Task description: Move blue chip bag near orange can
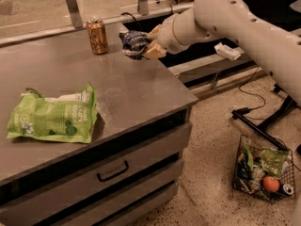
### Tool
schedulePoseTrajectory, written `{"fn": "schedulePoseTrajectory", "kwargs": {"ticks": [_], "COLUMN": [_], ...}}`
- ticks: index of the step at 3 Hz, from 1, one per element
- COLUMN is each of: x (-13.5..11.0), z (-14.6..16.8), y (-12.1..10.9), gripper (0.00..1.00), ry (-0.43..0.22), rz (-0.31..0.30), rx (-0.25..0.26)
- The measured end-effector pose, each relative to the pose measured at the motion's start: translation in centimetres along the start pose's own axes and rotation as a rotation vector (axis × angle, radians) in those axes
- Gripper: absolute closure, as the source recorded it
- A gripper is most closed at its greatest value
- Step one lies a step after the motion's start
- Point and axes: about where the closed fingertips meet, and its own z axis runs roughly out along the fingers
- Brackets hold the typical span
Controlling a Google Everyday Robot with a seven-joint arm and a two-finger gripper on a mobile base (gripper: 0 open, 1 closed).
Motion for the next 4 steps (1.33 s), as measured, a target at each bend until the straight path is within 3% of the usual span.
{"fn": "schedulePoseTrajectory", "kwargs": {"ticks": [1, 2, 4], "x": [-0.4, -1.2, -2.5], "z": [1.1, 2.5, 6.2], "y": [-2.2, -3.3, -4.2], "gripper": [1.00, 0.83, 0.36], "ry": [-0.018, -0.022, -0.022], "rz": [-0.043, -0.085, -0.124], "rx": [0.033, 0.038, 0.004]}}
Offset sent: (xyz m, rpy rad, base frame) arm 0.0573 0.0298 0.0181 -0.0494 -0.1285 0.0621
